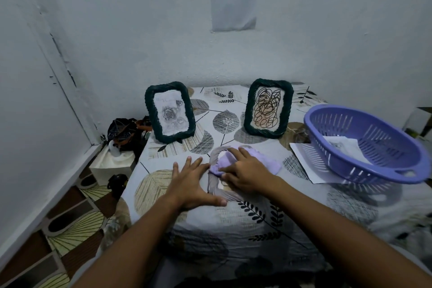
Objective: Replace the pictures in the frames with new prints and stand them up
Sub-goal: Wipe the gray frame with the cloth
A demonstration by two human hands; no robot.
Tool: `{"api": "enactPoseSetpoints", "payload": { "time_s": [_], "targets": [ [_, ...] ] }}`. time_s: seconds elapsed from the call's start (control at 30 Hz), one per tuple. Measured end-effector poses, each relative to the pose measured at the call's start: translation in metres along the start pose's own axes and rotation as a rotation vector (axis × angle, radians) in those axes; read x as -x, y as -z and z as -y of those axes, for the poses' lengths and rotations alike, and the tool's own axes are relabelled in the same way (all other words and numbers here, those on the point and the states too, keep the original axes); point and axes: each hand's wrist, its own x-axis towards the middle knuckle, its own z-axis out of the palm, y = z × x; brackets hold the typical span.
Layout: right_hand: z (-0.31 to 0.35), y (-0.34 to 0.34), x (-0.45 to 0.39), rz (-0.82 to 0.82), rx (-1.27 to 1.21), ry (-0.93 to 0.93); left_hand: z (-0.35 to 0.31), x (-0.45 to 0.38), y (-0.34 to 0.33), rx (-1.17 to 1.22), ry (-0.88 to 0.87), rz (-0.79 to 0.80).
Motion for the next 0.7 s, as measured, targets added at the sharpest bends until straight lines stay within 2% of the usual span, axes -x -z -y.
{"api": "enactPoseSetpoints", "payload": {
  "time_s": [0.7],
  "targets": [
    [0.009, 0.016, 0.033, 0.045, -0.059, 0.184, 0.000, 0.001, -0.001, -0.009, -0.009, 0.013]
  ]
}}
